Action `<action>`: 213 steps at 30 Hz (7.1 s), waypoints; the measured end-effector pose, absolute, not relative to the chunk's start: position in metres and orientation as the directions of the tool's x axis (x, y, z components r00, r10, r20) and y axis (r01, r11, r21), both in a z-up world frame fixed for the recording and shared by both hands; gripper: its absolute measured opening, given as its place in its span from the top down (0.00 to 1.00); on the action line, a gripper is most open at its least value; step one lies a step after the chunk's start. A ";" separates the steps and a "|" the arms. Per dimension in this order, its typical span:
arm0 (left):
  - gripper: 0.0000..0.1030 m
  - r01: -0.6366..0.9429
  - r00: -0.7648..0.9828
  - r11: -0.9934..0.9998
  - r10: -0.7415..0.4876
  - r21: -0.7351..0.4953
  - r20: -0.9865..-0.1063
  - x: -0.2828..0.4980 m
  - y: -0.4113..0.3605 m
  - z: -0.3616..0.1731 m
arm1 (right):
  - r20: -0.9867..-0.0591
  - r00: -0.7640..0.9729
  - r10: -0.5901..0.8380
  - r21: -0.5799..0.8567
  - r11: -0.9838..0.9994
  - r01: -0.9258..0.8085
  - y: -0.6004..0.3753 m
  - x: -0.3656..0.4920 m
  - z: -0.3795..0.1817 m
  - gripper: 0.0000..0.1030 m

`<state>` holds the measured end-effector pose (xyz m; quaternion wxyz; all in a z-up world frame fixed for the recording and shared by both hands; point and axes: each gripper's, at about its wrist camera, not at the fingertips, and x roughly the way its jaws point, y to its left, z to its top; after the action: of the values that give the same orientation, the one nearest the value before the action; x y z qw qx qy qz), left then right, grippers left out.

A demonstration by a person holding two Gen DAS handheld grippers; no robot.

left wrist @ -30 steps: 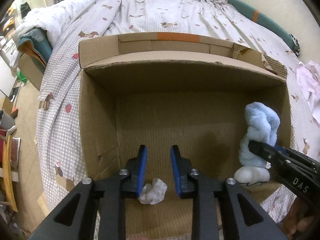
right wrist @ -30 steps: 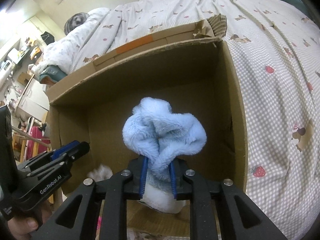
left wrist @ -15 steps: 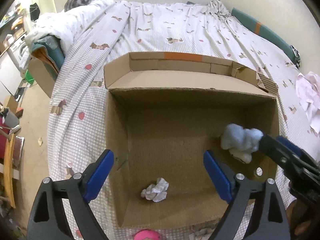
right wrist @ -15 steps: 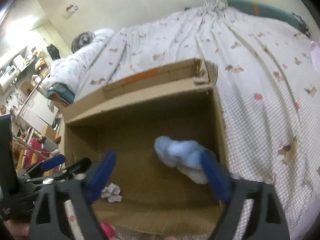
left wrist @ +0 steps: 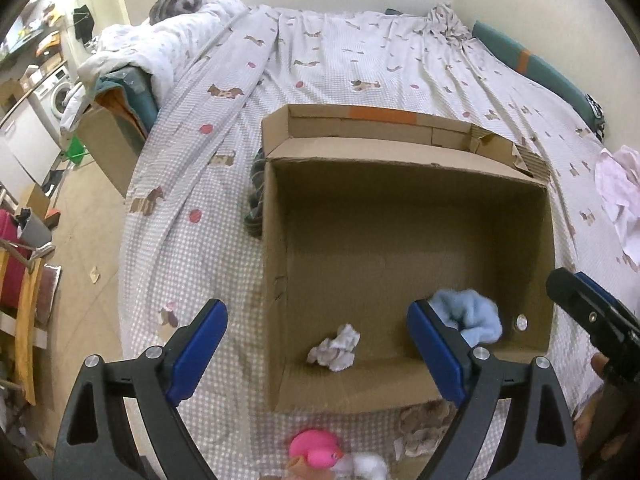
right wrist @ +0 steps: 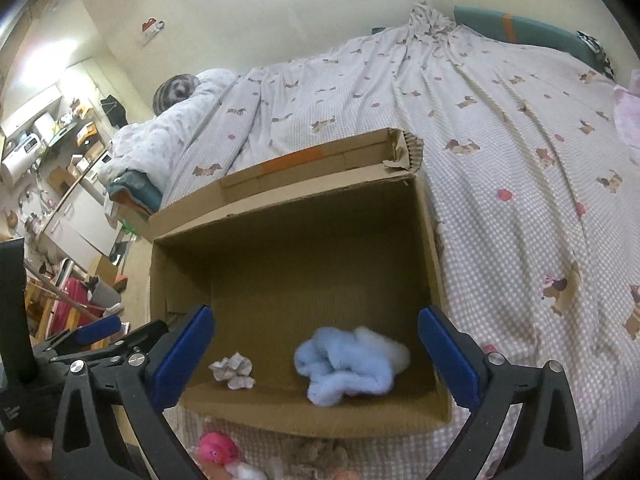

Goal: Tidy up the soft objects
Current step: 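Move the left gripper down toward the pink rubber toy, then grasp the pink rubber toy with the left gripper and lift it, then carry the pink toy over the box with the left gripper, then open the left gripper to drop the pink toy into the box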

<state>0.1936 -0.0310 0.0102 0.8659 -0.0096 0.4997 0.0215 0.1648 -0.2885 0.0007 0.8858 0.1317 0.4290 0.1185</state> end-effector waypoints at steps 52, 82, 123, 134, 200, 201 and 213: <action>0.12 -0.148 0.270 0.988 -0.006 -0.048 -0.963 0.096 0.020 -0.070 | -0.883 0.363 0.297 0.345 0.936 0.075 -0.296 0.081 -0.069 0.00; 0.53 -0.124 0.313 0.963 -0.190 -0.238 -0.931 0.114 0.009 -0.086 | -0.878 0.251 0.408 0.432 0.900 0.049 -0.288 0.080 -0.094 0.00; 0.53 -0.150 0.357 0.973 -0.114 -0.177 -0.927 0.102 0.017 -0.068 | -0.802 0.127 0.584 0.579 0.812 -0.079 -0.288 0.059 -0.089 0.93; 0.53 -0.067 0.456 0.988 -0.096 -0.142 -0.885 0.089 0.004 -0.039 | -0.736 0.267 0.622 0.613 0.780 -0.125 -0.293 0.064 -0.051 0.94; 0.46 0.061 0.546 0.993 -0.121 -0.105 -0.829 0.188 -0.034 -0.027 | -0.810 0.416 0.414 0.429 0.901 -0.062 -0.277 0.171 -0.052 0.92; 0.45 0.061 0.548 0.993 -0.122 -0.105 -0.828 0.188 -0.034 -0.027 | -0.807 0.416 0.418 0.432 0.899 -0.066 -0.276 0.171 -0.052 0.92; 0.14 0.046 0.570 0.992 -0.125 -0.120 -0.812 0.186 -0.029 -0.017 | -0.756 0.518 0.399 0.429 0.901 -0.068 -0.283 0.166 -0.032 0.16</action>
<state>0.1859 -0.0295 -0.0165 0.8850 -0.0427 0.4611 -0.0482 0.1656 -0.2830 -0.0323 0.8532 0.1757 0.4715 0.1370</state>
